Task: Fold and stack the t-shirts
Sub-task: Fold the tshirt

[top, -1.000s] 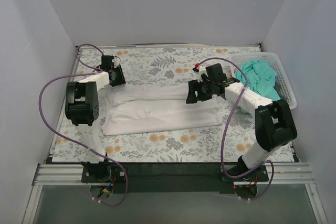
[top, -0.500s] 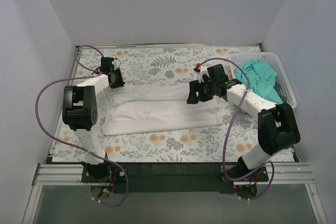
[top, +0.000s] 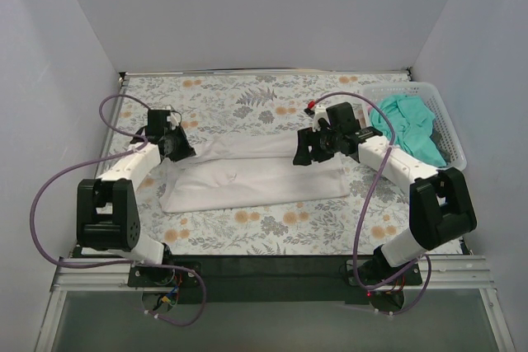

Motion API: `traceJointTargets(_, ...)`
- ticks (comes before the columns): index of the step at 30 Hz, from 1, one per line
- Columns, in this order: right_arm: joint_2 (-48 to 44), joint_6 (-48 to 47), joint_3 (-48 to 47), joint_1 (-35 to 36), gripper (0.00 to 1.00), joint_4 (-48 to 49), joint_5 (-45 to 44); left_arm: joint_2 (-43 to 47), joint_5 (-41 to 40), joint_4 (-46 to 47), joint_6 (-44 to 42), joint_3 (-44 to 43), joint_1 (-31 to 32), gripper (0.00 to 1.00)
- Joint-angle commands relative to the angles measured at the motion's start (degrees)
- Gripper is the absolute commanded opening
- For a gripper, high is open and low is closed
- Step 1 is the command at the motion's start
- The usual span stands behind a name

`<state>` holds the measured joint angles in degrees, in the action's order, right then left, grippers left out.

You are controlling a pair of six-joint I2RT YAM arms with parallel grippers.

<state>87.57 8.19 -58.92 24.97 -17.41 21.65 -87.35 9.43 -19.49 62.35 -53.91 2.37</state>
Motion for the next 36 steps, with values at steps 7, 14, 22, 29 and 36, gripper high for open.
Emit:
traceJointTargets(7, -2.58, -0.8, 1.35, 2.54, 0.59, 1.33, 1.03, 11.23, 1.73, -7.32, 5.32, 10.57, 0.09, 0.04)
traceJointTargets(14, -3.19, -1.06, 2.31, 2.89, 0.59, 1.33, -0.2, 15.71, 0.93, -11.01, 10.95, 15.32, 0.09, 0.14)
traceJointTargets(22, -4.16, -1.77, 3.81, 2.8, 0.59, 1.33, -1.34, 19.67, 0.25, -16.2, 12.63, 12.17, 0.09, 0.46)
traceJointTargets(29, -4.34, -2.3, 3.63, 2.89, 0.59, 1.33, -2.22, 18.1, 0.05, -11.03, 8.85, 5.58, 0.79, 0.59)
traceJointTargets(36, -3.55, -2.38, 3.37, 2.89, 0.59, 1.24, -2.31, 1.77, -5.98, -6.01, 7.79, -5.65, 8.43, 0.54)
